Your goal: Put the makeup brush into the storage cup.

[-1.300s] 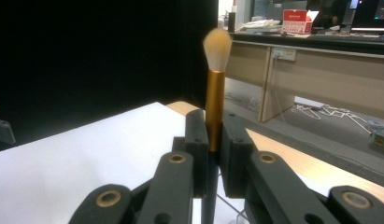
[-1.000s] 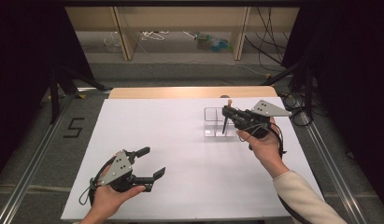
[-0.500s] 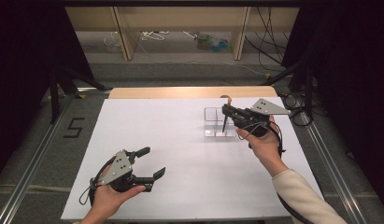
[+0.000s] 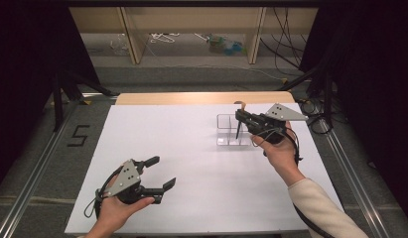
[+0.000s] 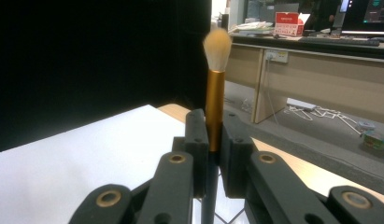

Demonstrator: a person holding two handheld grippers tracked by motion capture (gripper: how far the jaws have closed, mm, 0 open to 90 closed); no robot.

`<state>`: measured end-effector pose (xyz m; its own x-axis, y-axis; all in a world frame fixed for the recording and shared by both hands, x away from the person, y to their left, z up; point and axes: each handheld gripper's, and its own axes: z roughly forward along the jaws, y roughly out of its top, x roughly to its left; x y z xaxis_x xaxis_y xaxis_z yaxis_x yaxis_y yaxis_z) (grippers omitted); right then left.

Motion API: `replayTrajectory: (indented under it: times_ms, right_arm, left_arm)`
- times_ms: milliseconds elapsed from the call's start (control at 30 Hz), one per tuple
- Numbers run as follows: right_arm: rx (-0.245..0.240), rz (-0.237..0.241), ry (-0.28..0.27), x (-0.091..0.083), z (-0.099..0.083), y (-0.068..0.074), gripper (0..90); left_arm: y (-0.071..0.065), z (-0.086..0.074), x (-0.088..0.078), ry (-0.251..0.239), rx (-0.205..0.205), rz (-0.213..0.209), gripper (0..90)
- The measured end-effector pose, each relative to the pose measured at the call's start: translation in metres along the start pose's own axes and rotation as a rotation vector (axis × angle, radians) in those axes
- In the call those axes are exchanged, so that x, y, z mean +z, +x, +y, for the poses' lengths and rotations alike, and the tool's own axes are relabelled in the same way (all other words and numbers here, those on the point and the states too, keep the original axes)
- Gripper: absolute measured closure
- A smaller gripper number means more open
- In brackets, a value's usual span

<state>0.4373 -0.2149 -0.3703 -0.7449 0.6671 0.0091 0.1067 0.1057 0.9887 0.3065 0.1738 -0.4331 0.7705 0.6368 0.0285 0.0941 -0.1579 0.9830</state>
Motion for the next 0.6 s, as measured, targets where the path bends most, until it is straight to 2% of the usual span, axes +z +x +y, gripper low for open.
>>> replayTrajectory:
  times_ms: [200,233,333,400,600]
  right_arm:
    - [0.008,-0.001,0.018,0.0001,0.0008,-0.0004,83.6]
    - [0.010,-0.005,0.001,0.0009,0.0007,-0.0005,83.6]
    - [0.015,0.002,0.010,0.0005,0.0012,-0.0011,83.6]
    - [0.000,-0.007,-0.001,0.0010,0.0015,-0.0025,83.6]
    - [0.006,-0.016,0.005,0.0016,0.0025,-0.0033,83.6]
  left_arm:
    - [0.0000,0.0000,0.0000,0.000,-0.001,0.000,15.7]
    - [0.0000,0.0000,0.0000,0.000,0.000,0.000,15.6]
    - [0.0000,0.0000,-0.0001,0.000,0.000,0.001,15.6]
    - [0.0000,-0.0001,0.0000,0.001,0.000,0.000,15.6]
    - [0.0001,-0.0001,0.0000,0.001,0.000,-0.001,15.6]
